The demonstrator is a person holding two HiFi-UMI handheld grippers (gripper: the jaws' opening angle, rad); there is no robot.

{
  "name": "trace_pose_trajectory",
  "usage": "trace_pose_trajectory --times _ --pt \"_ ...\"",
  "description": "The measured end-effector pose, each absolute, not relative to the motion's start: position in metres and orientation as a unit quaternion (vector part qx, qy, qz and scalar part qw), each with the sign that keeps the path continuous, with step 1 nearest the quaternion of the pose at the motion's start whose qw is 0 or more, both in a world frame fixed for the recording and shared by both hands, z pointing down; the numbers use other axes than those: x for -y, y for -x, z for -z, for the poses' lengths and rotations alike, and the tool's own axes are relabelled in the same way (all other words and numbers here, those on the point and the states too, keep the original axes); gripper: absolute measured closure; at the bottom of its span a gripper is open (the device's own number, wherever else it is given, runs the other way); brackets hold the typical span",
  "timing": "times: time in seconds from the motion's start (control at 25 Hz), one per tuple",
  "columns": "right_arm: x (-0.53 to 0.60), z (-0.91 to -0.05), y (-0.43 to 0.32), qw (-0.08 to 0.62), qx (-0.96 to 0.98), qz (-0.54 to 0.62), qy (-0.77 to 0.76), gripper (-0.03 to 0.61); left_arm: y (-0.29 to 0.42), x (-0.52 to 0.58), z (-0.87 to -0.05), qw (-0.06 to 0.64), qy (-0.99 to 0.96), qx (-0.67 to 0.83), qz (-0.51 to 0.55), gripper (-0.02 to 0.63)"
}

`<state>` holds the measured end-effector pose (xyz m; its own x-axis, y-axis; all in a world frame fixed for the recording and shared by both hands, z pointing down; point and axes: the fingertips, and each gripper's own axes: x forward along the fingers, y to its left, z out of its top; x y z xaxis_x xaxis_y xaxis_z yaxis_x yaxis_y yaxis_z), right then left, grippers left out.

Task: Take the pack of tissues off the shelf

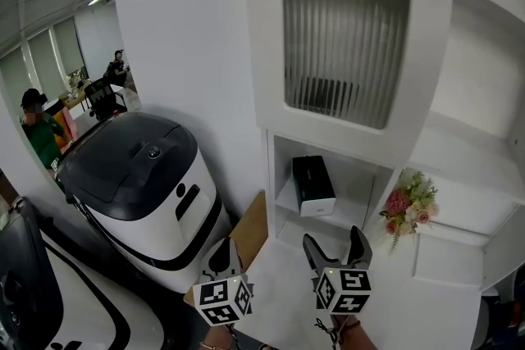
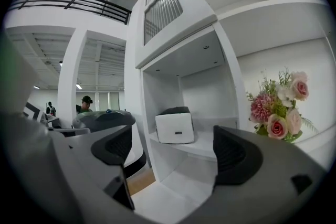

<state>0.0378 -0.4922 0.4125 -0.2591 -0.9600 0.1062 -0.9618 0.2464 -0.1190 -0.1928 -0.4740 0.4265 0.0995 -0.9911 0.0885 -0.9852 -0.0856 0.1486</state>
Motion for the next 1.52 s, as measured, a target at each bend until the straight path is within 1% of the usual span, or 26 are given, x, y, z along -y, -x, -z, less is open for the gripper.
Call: trace_pose_trajectory --times 0.4,0.84,1.16,1.32,1.52 --pt "0.543 -0.42 -0.025 0.012 0.784 -0.087 -0.615 0.097 0.235 0.485 -0.439 0.093 -0.71 0.698 0.009 0.595" --pt "0.583 -0.425 -0.015 0.023 0.766 -0.079 -0.638 0.077 0.264 0.483 -0.473 0.123 -0.688 0.715 0.001 0.595" --pt "0.601 -0.427 -0.018 0.04 0.75 -0.071 -0.656 0.063 0.275 0.484 -0.495 0.146 -0.682 0.717 0.005 0.595" --pt "0.609 -0.427 -0.017 0.054 0.748 -0.069 -0.658 0.044 0.276 0.486 -0.504 0.16 -0.681 0.714 0.009 0.595" --pt "0.614 -0.425 -0.016 0.063 0.743 -0.069 -0.663 0.048 0.276 0.488 -0.511 0.168 -0.684 0.71 0.011 0.595"
